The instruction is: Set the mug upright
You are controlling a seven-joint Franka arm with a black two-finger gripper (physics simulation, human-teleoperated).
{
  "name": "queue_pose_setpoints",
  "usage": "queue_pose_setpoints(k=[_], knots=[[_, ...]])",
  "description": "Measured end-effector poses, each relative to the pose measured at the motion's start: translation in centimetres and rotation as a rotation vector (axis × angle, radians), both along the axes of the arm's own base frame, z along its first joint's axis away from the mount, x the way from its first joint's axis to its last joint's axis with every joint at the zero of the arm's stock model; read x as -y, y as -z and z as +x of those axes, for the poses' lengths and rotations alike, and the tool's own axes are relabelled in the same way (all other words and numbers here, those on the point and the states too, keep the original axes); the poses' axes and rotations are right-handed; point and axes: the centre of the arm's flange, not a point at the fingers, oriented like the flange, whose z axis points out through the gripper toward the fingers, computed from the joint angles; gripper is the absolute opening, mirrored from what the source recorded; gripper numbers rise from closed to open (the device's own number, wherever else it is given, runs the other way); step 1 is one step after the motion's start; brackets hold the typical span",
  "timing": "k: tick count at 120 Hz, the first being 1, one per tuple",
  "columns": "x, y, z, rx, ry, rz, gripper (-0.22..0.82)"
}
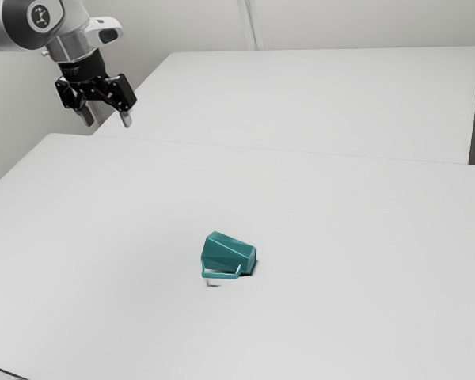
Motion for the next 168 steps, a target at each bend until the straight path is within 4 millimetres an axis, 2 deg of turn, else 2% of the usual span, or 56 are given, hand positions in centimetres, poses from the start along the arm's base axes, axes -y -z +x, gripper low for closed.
queue_pose_setpoints(k=[29,44,77,95,111,120,146,168], knots=[[0.3,-0.1,0.2,0.016,-0.003,-0.019,0.6],[0.8,1.4,0.6,0.033,-0.004,-0.101,0.6],[1.9,6.7,0.0,0.08,-0.017,-0.249,0.6],[1.8,10.9,-0.7,0.07,-0.058,-0.323,0.6],[1.9,13.5,-1.0,0.073,-0.102,-0.395,0.6],[2.1,15.7,-1.3,0.072,-0.134,-0.46,0.6],[1.8,19.9,-2.1,0.092,-0.229,-0.634,0.6],[1.1,23.4,-2.5,0.089,-0.28,-0.703,0.6]])
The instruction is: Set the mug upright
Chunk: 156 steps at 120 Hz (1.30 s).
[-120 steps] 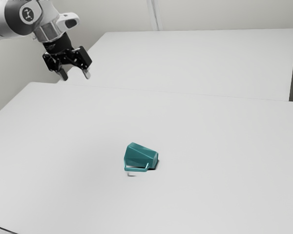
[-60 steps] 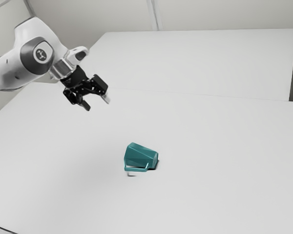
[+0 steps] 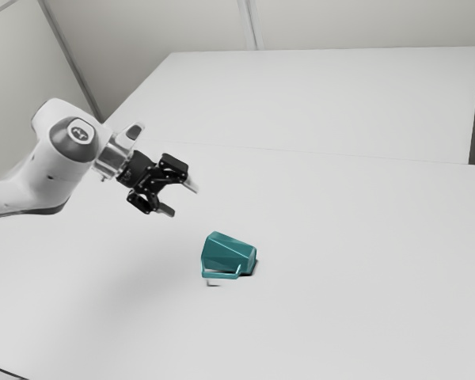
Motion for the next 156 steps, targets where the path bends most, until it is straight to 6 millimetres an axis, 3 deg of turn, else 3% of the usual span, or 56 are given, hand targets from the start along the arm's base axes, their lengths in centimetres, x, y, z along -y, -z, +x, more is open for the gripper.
queue_pose_setpoints(k=[49,90,156], knots=[[-0.3,5.7,0.2,-0.012,0.001,-0.039,0.6],[-0.2,9.1,0.2,-0.069,-0.014,-0.061,0.6],[0.8,11.5,1.4,-0.032,-0.026,-0.138,0.6]])
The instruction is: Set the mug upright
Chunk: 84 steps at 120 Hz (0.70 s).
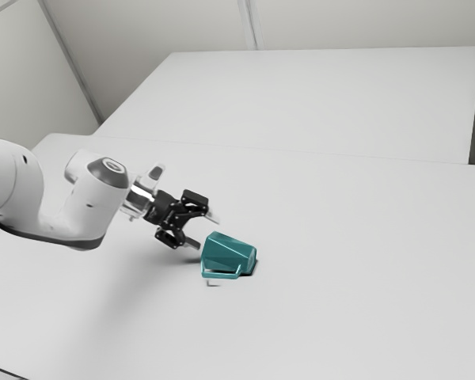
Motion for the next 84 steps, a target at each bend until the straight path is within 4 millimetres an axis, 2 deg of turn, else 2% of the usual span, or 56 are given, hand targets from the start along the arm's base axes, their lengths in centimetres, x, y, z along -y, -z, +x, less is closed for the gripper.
queue_pose_setpoints(k=[58,84], knots=[[2.3,0.8,-0.2,0.034,0.07,-0.018,0.6],[3.2,0.9,-0.2,0.046,0.086,-0.026,0.54]])
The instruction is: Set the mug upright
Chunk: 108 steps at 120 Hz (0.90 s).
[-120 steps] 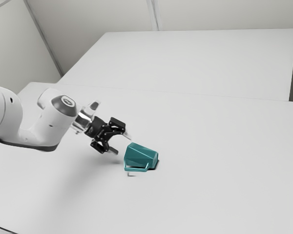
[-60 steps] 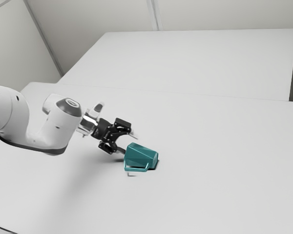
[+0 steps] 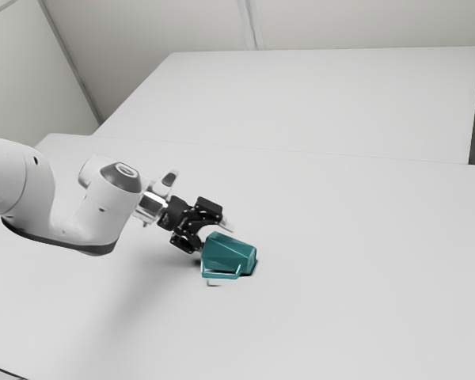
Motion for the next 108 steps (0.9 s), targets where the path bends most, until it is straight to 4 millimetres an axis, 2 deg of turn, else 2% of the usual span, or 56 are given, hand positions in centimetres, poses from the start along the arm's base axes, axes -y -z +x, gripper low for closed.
queue_pose_setpoints(k=[13,59,80,94,108], knots=[[0.2,0.0,0.0,0.005,0.005,-0.001,0.46],[0.3,-0.1,0.1,0.02,0.016,0.0,0.02],[0.8,-0.6,0.2,0.034,0.031,0.005,-0.07],[1.3,-2.0,0.7,0.064,0.045,0.006,-0.13],[1.6,-3.3,1.2,0.094,0.064,0.015,-0.14]])
